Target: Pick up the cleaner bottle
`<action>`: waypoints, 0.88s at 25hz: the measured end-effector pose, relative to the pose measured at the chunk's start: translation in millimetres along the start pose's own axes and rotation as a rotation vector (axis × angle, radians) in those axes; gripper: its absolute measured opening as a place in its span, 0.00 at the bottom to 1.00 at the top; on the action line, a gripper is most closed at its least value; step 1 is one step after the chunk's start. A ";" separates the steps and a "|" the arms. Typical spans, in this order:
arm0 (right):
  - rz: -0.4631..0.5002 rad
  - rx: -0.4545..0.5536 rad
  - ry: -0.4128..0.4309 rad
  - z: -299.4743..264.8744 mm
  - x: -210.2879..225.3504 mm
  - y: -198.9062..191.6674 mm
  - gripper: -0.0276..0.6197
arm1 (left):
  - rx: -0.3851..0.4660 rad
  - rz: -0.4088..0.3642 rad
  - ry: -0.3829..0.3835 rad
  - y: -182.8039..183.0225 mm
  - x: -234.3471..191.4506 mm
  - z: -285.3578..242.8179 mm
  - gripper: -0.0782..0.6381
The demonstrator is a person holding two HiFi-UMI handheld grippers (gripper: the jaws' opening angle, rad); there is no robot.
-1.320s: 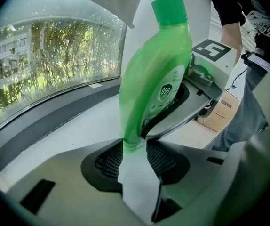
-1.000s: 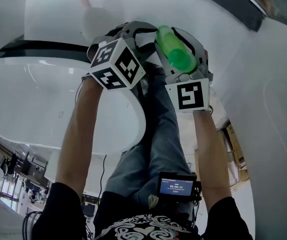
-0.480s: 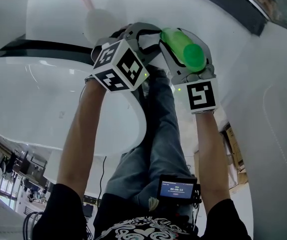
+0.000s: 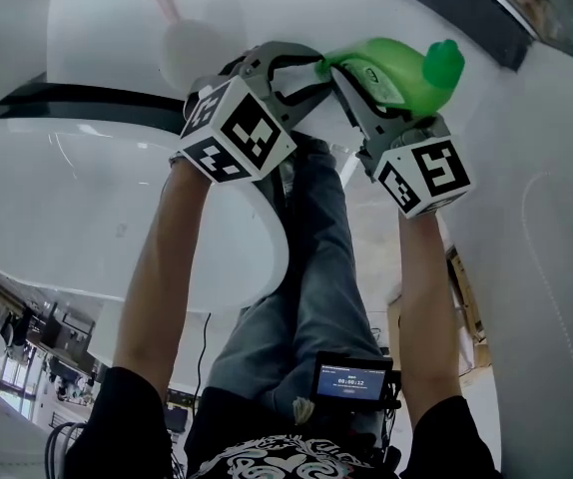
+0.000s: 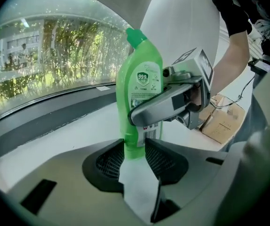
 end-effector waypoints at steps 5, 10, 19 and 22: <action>-0.238 0.092 -0.053 3.9 23.1 -2.4 0.37 | 0.027 0.032 0.014 1.3 0.4 -5.9 0.32; -0.448 0.167 -0.094 5.7 38.0 -7.8 0.37 | 0.073 0.070 0.015 4.2 -0.4 -6.2 0.32; -0.664 0.240 -0.052 0.0 26.4 -11.1 0.37 | 0.189 0.157 0.087 21.2 -9.9 15.9 0.32; -0.711 0.259 -0.044 -2.4 23.6 -6.1 0.37 | 0.222 0.150 0.126 25.5 -14.3 24.0 0.32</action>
Point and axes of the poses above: the fingertips, and each gripper's own axes: z backward along the fingers, x to its right, y out of its top, the point moved 3 cm from there along z, backward along the fingers, and after that the axes turned 15 degrees about x, right-handed, at the moved point
